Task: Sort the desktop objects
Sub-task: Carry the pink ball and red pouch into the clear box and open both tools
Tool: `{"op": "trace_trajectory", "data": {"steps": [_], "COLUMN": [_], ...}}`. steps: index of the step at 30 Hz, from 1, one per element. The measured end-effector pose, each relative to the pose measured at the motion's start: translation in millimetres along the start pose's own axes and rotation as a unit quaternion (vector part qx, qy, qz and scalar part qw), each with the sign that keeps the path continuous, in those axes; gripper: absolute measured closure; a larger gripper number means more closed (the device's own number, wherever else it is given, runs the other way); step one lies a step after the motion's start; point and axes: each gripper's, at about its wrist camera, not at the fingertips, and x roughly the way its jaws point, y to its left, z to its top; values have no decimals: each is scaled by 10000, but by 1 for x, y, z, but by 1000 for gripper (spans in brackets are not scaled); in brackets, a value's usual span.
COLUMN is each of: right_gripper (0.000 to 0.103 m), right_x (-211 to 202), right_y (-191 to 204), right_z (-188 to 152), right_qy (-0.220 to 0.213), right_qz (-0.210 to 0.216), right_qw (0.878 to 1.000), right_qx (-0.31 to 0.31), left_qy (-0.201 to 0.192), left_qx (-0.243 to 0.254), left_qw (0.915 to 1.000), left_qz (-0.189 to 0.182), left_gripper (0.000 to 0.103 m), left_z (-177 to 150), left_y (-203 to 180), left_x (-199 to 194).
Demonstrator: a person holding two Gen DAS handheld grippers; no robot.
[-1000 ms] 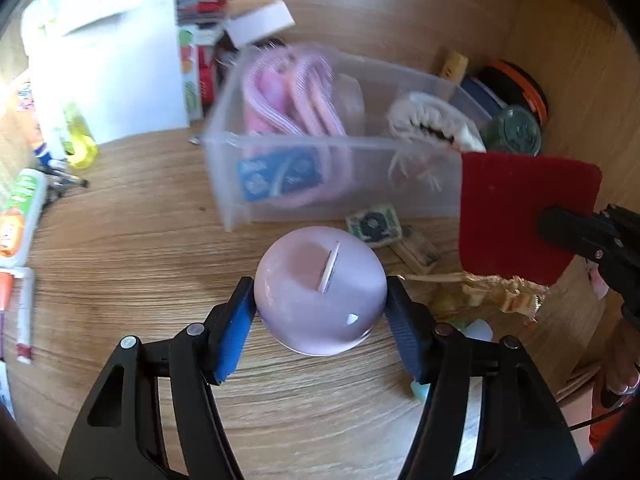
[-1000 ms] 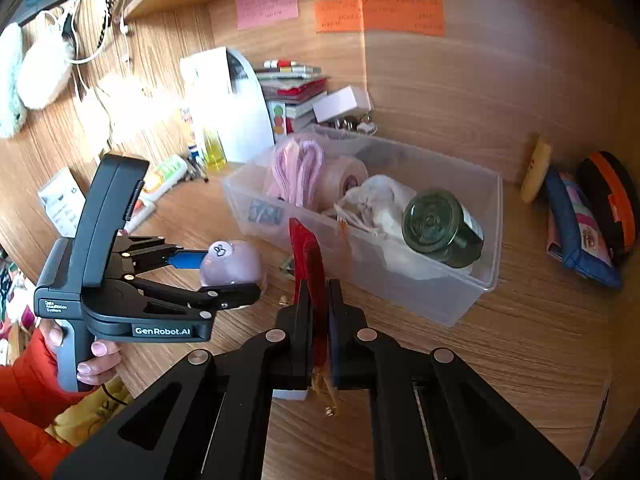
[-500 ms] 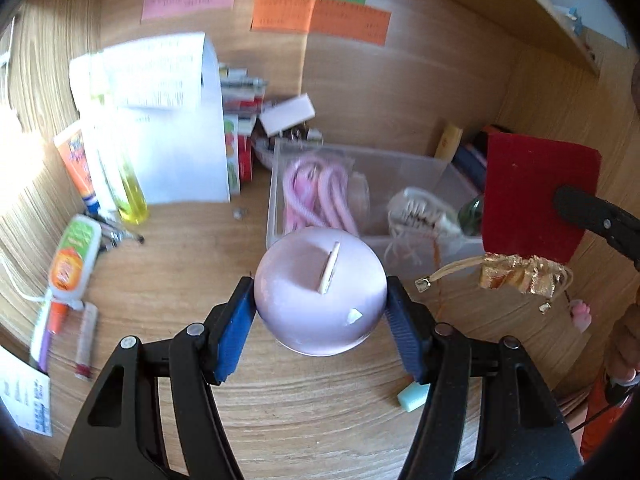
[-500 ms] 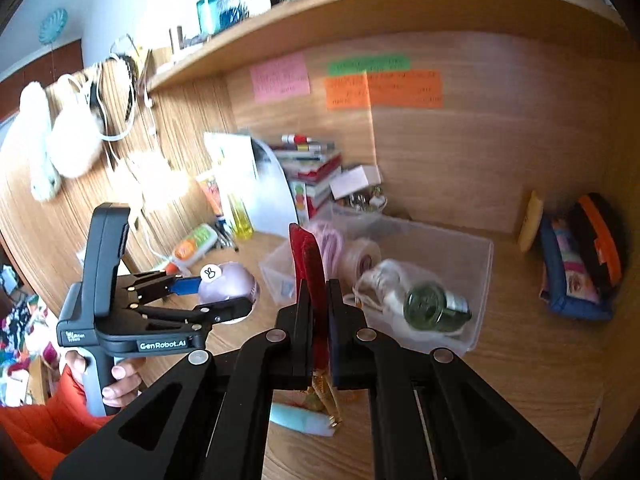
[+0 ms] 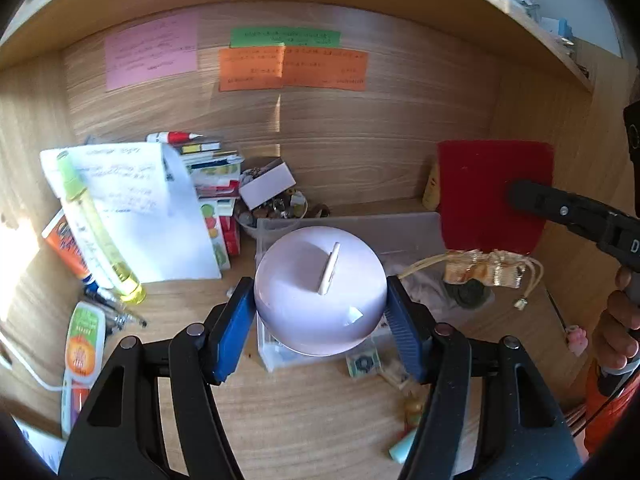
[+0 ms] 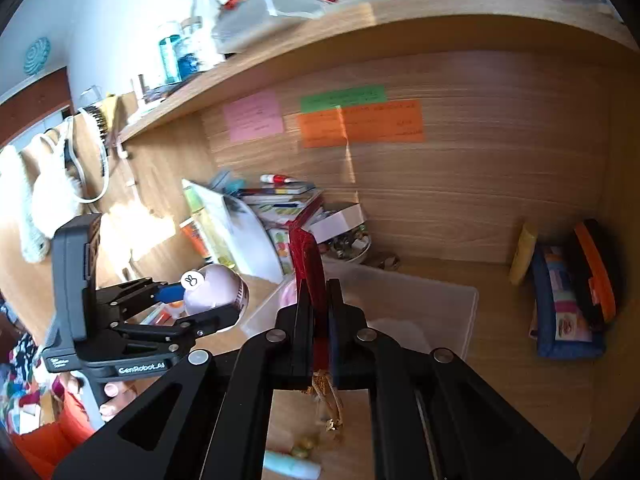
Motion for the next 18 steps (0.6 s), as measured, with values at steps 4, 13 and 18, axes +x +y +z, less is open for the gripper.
{"op": "trace_trajectory", "data": {"steps": [4,13,18], "right_gripper": [98,98,98], "right_x": [24,86,114], "right_y": [-10,-30,-41], "right_z": [5,-5,-17], "right_qy": [152,719,974], "right_qz": [50,136,-115], "right_qw": [9998,9967,9948], "right_qx": [150,351,287], "left_qy": [179,684,808], "left_qx": [75,165,182], "left_qw": [9998,9975,9965], "left_qz": [-24,-75,-105], "left_gripper": [40,40,40], "left_z": [8,0,-2], "left_y": [0,4,5], "left_x": [24,78,97]}}
